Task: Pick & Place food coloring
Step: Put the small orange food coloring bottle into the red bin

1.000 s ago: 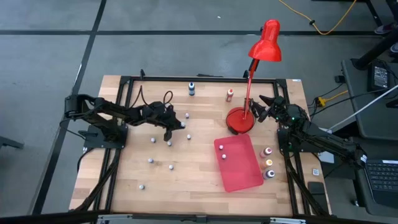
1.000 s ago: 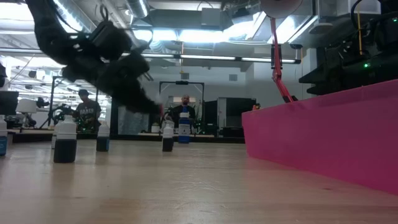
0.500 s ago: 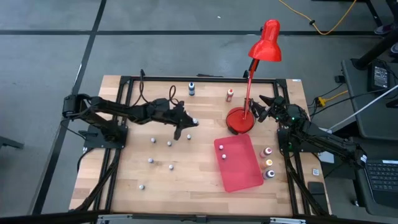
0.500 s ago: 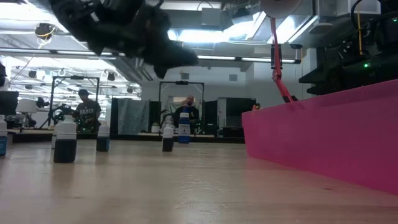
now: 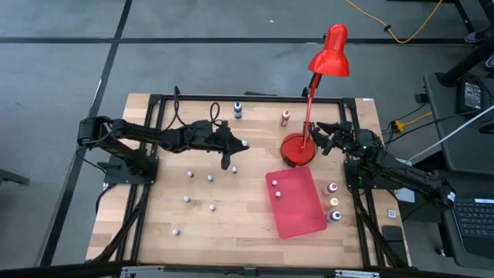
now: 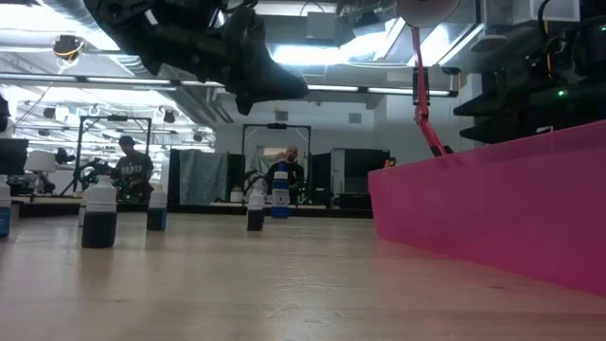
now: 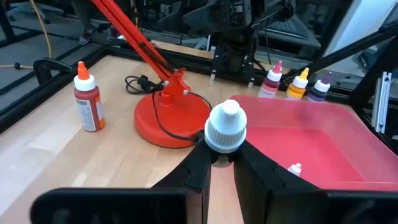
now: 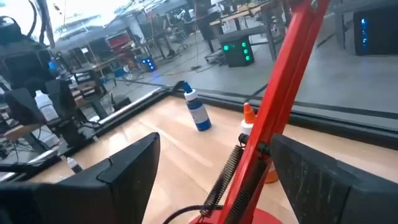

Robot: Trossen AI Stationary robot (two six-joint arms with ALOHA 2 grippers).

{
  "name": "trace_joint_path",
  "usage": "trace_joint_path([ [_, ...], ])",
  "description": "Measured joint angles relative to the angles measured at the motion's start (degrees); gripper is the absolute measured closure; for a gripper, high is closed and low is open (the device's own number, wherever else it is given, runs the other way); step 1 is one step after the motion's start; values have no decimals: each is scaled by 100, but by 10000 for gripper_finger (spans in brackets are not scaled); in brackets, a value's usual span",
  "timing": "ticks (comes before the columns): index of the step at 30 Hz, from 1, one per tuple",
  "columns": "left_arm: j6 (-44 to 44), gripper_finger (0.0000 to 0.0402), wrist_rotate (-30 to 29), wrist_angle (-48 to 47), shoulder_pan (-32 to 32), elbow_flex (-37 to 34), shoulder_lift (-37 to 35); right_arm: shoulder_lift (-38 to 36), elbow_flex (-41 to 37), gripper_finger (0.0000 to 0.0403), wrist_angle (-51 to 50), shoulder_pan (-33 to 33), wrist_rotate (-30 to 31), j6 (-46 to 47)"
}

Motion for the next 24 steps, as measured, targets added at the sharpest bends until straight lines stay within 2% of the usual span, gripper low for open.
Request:
trace_joint_path([
  [2, 0, 355, -9, -8, 1, 0, 0, 2, -1, 97, -4, 0, -3, 13],
  [5, -65, 355, -5, -8, -1, 0, 0, 2, -1, 97, 55, 0, -82, 821],
  [7, -107, 355, 8, -5, -28, 0, 0, 2, 1, 97, 70, 0, -228, 1017],
  [11, -192, 355, 35, -5, -109, 0, 0, 2, -1, 97, 555, 0, -602, 1055],
  [14, -196, 355, 36, -5, -200, 0, 0, 3, 85, 97, 1096, 0, -1195, 1027],
  [19, -192, 358, 38, -608, -354, 362, 0, 289, 885, 97, 664, 2, -1409, 765],
  [24, 23, 360, 47, -1380, -451, 872, 0, 1018, 2060, 97, -21, 7, -1579, 288],
])
